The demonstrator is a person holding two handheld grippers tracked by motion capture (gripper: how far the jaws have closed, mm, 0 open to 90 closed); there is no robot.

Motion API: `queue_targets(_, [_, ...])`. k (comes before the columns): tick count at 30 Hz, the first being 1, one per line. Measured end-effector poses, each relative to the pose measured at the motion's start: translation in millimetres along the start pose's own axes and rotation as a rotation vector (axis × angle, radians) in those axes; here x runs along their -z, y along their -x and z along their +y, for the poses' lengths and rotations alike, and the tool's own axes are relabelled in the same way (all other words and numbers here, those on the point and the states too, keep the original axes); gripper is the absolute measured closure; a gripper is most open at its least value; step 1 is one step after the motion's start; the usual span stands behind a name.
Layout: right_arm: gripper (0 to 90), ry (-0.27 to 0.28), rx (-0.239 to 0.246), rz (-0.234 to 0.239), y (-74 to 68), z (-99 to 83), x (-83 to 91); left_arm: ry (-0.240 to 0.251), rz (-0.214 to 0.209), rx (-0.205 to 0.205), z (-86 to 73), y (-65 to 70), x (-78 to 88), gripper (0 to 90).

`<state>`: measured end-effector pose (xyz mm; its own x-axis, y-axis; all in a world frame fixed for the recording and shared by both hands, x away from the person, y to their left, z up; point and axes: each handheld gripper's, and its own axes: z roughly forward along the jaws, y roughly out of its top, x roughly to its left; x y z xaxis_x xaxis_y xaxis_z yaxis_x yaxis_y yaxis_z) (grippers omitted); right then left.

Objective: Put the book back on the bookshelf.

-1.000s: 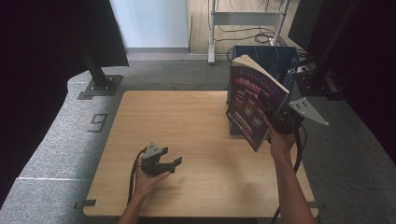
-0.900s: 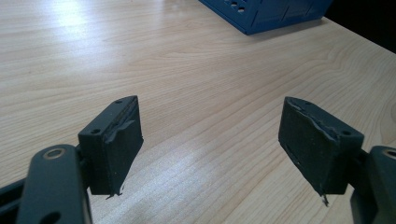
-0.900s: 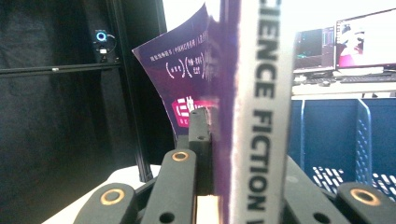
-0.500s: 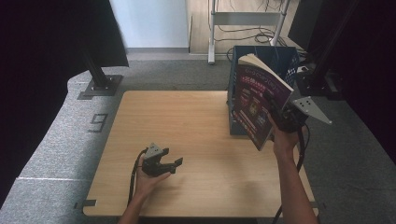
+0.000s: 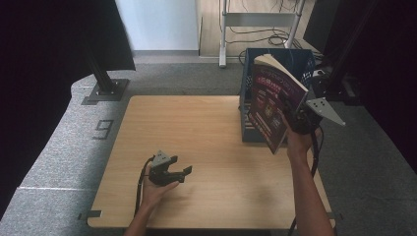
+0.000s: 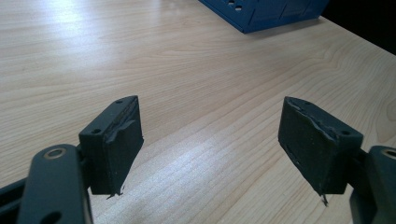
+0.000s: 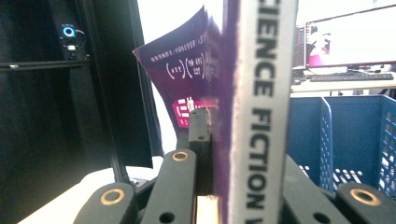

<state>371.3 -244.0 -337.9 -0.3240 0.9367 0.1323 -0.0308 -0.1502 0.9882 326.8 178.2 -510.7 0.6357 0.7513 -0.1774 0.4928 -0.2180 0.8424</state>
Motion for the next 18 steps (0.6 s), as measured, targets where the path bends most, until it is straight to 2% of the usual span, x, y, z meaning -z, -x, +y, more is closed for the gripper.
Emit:
queue_targets(10, [81.7, -0.015, 0.015, -0.036, -0.1, -3.2, -21.8, 0.006, -0.001, 0.007, 0.4, -1.9, 1.9, 21.8])
queue_targets(18, [81.7, -0.021, 0.003, -0.059, -1.1, -9.7, -36.2, 0.011, -0.004, 0.001, 1.5, -2.0, 4.3, 21.7])
